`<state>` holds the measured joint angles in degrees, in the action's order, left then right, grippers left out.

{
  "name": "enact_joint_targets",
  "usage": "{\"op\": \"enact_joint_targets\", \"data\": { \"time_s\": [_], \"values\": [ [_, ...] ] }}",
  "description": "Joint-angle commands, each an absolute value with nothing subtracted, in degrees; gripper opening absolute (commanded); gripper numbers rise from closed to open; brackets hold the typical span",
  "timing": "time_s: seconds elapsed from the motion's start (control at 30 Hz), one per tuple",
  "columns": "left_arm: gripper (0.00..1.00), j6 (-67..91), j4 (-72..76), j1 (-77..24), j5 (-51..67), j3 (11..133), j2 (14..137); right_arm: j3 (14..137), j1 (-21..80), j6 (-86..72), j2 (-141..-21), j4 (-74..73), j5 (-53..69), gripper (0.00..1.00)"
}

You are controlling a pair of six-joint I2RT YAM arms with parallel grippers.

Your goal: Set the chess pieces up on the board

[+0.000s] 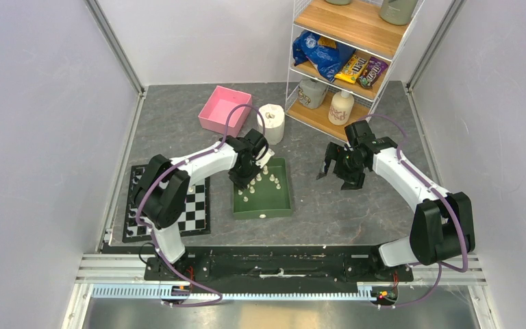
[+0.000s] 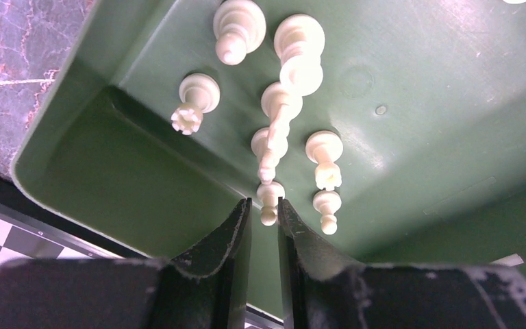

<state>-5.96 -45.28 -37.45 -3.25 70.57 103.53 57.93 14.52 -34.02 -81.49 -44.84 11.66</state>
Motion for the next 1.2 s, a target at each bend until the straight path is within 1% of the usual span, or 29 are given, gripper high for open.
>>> {"op": "enact_joint_targets", "data": {
  "time_s": [0.0, 0.4, 0.5, 0.9, 1.0, 1.17],
  "values": [
    [0.27, -8.1, -47.2, -37.3, -2.2, 72.3, 103.7, 57.8, 14.6, -33.1, -81.7, -43.9, 11.3, 0.99],
    [0.26, -7.9, -49.0, -37.3, -1.3, 72.9, 104.5, 57.4, 14.6, -33.1, -81.5, -43.9, 11.3, 0.99],
    [0.23, -7.9, -49.1, -37.3, -1.3, 73.1, 104.7, 57.4, 14.6, -33.2, -81.3, -43.9, 11.3, 0.99],
    [0.21, -7.6, -49.6, -37.3, -1.5, 72.7, 105.3, 57.4, 14.6, -33.0, -81.3, -43.9, 11.4, 0.99],
    [0.17, -7.4, -49.5, -37.3, -1.9, 72.7, 105.6, 57.3, 14.6, -33.0, -81.2, -43.9, 11.4, 0.99],
    [0.16, -7.3, -49.5, -37.3, -3.0, 72.8, 106.1, 57.3, 14.6, -33.2, -81.1, -43.9, 11.4, 0.99]
  ]
}}
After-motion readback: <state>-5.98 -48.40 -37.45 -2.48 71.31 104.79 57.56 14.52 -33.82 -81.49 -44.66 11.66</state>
